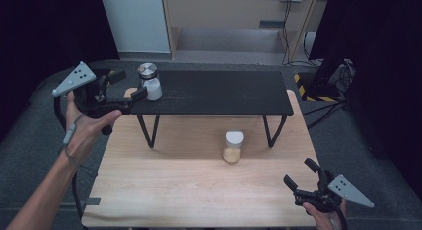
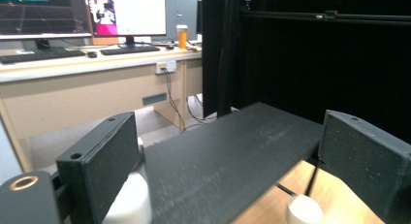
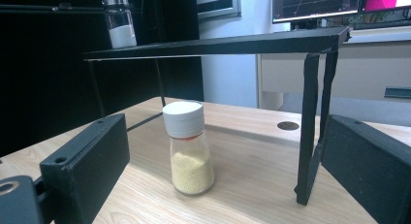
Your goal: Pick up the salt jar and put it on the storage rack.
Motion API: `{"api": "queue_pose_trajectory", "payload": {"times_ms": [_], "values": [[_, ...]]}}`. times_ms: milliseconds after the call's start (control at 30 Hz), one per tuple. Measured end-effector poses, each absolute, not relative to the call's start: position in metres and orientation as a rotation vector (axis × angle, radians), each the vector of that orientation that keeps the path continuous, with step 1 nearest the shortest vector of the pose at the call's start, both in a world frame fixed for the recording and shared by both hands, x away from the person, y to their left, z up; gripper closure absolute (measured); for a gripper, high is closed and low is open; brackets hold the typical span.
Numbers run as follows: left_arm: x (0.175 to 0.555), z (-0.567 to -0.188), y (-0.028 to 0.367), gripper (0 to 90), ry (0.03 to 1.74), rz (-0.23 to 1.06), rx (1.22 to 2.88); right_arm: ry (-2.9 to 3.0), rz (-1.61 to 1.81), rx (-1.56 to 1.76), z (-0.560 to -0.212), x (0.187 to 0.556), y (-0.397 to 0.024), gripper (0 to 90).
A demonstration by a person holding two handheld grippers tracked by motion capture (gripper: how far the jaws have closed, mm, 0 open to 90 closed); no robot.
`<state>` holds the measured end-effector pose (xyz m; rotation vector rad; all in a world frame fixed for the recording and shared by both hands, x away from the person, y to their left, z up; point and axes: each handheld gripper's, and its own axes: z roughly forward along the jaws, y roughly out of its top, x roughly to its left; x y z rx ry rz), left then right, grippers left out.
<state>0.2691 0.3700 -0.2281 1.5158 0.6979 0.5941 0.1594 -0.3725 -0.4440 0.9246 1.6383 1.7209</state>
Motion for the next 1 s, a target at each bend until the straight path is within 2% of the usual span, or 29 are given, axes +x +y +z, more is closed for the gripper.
{"api": "queue_pose_trajectory", "payload": {"times_ms": [333, 700, 1000], "values": [[0.248, -0.265, 0.376, 5.9, 0.592, 0.638, 1.562, 1.657, 1.717, 0.92, -0.444, 0.162, -0.369, 4.0], [0.245, -0.314, 0.373, 5.9, 0.499, 0.593, 1.604, 1.659, 1.712, 0.923, -0.444, 0.161, -0.369, 4.0], [0.241, -0.356, 0.377, 6.4, 0.531, 0.564, 1.606, 1.661, 1.71, 0.925, -0.445, 0.161, -0.368, 4.0]]}}
